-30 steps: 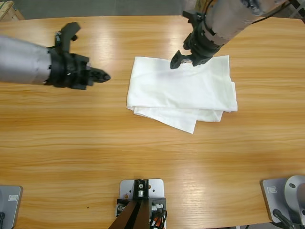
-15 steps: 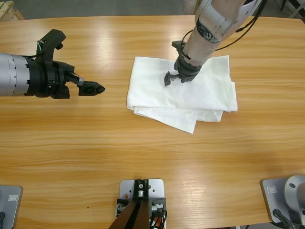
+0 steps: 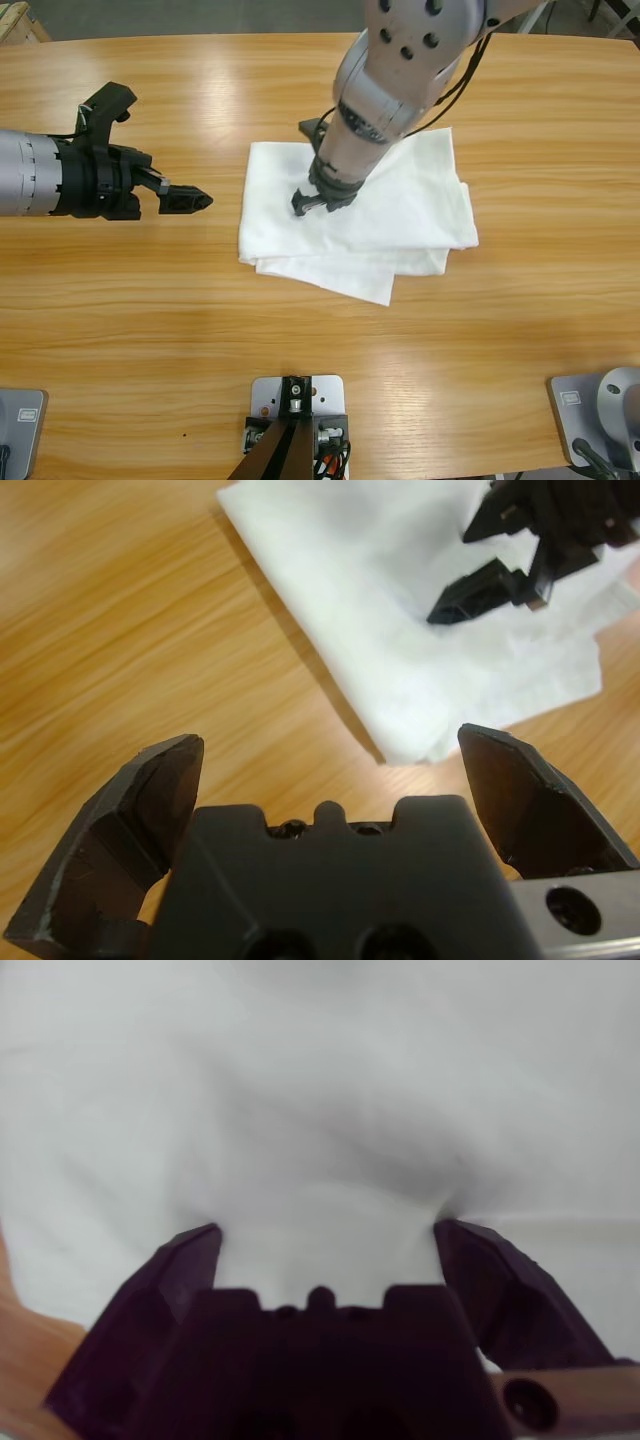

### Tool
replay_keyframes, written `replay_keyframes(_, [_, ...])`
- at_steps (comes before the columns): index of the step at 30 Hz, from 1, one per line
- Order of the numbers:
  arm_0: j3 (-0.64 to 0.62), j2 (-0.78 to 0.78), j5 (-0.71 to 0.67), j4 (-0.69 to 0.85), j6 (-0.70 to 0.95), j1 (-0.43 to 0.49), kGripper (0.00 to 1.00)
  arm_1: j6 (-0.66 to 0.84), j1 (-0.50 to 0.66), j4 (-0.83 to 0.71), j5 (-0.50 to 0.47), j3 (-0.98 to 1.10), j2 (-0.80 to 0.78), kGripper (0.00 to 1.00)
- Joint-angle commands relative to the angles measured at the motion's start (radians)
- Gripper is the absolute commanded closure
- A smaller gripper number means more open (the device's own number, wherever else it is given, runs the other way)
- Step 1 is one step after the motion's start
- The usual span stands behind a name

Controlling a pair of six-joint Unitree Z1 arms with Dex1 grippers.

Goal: Fold clothes

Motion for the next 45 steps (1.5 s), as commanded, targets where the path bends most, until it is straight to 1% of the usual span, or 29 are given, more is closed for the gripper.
replay_keyframes(1, [0.082, -0.032, 0.010, 0.003, -0.022, 0.054, 0.013, 0.074, 0.043, -0.026, 0.031, -0.016, 0.057, 0.133])
replay_keyframes(3, [0.116, -0.033, -0.002, -0.002, -0.067, 0.085, 0.018, 0.085, 0.063, -0.028, 0.040, -0.036, 0.061, 0.133])
replay_keyframes(5, [0.145, -0.042, -0.012, -0.007, -0.069, 0.106, 0.017, 0.097, 0.082, -0.030, 0.050, -0.058, 0.067, 0.133])
replay_keyframes(11, [0.170, -0.044, -0.014, -0.012, -0.070, 0.115, 0.017, 0.156, 0.135, -0.029, 0.070, -0.074, 0.083, 0.133])
replay_keyframes(13, [0.170, -0.045, -0.014, -0.020, -0.071, 0.115, 0.018, 0.156, 0.146, -0.023, 0.056, -0.075, 0.072, 0.133])
replay_keyframes(15, [0.171, -0.044, -0.017, -0.027, -0.086, 0.117, 0.026, 0.149, 0.146, 0.005, 0.022, -0.077, 0.023, 0.133])
replay_keyframes(16, [0.172, -0.044, -0.032, -0.034, -0.104, 0.120, 0.079, 0.140, 0.146, 0.024, 0.004, -0.080, -0.013, 0.133])
replay_keyframes(17, [0.173, -0.044, -0.067, -0.043, -0.126, 0.134, 0.150, 0.130, 0.144, 0.046, -0.019, -0.087, -0.052, 0.133])
replay_keyframes(20, [0.201, -0.002, -0.224, -0.160, -0.221, 0.198, 0.228, 0.124, 0.133, 0.105, -0.070, -0.095, -0.165, 0.126])
replay_keyframes(23, [0.209, 0.101, -0.368, -0.269, -0.281, 0.226, 0.230, 0.124, 0.132, 0.156, -0.094, -0.094, -0.255, 0.115])
replay_keyframes(25, [0.213, 0.191, -0.458, -0.362, -0.298, 0.235, 0.230, 0.125, 0.132, 0.189, -0.112, -0.093, -0.305, 0.078])
replay_keyframes(26, [0.209, 0.238, -0.491, -0.397, -0.302, 0.242, 0.230, 0.125, 0.131, 0.201, -0.120, -0.092, -0.326, 0.078])
replay_keyframes(28, [0.199, 0.310, -0.508, -0.423, -0.296, 0.256, 0.230, 0.125, 0.116, 0.222, -0.141, -0.083, -0.357, 0.073])
replay_keyframes(29, [0.201, 0.334, -0.507, -0.425, -0.292, 0.269, 0.224, 0.126, 0.105, 0.224, -0.147, -0.073, -0.370, 0.073])
replay_keyframes(30, [0.204, 0.352, -0.506, -0.425, -0.289, 0.283, 0.168, 0.127, 0.094, 0.224, -0.151, -0.059, -0.383, 0.073])
replay_keyframes(31, [0.205, 0.365, -0.506, -0.425, -0.287, 0.291, 0.064, 0.127, 0.085, 0.224, -0.154, -0.046, -0.394, 0.073])
replay_keyframes(32, [0.203, 0.376, -0.509, -0.425, -0.281, 0.294, 0.014, 0.127, 0.078, 0.224, -0.157, -0.034, -0.401, 0.073])
replay_keyframes(36, [0.178, 0.428, -0.572, -0.441, -0.282, 0.296, 0.008, 0.131, 0.071, 0.216, -0.158, 0.001, -0.406, 0.073])
replay_keyframes(40, [0.187, 0.476, -0.636, -0.530, -0.339, 0.296, 0.000, 0.133, 0.068, 0.211, -0.160, 0.003, -0.406, 0.073])
replay_keyframes(45, [0.215, 0.558, -0.674, -0.639, -0.439, 0.302, 0.000, 0.136, 0.065, 0.209, -0.165, 0.004, -0.406, 0.073])
